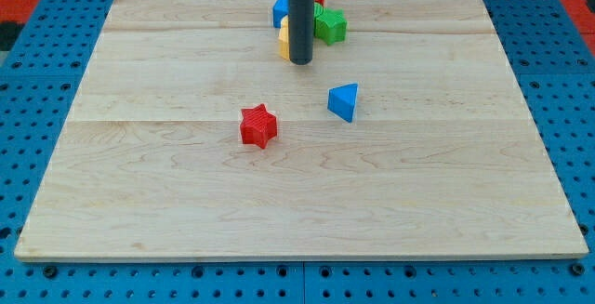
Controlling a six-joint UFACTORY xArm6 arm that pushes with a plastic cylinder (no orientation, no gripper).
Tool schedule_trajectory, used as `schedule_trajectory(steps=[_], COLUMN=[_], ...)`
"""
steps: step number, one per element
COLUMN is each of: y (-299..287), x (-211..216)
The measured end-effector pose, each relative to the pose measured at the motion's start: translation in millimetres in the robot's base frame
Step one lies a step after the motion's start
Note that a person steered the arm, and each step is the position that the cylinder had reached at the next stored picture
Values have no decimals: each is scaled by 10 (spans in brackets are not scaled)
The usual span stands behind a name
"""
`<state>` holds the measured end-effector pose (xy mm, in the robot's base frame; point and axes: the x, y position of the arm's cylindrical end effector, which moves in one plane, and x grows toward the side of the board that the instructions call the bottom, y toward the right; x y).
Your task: Move the blue triangle towards the group of blocks
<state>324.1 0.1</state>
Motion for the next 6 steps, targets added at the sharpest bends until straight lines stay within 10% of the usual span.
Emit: schedule_trajectory(steps=[6], y=[462], x=[1459])
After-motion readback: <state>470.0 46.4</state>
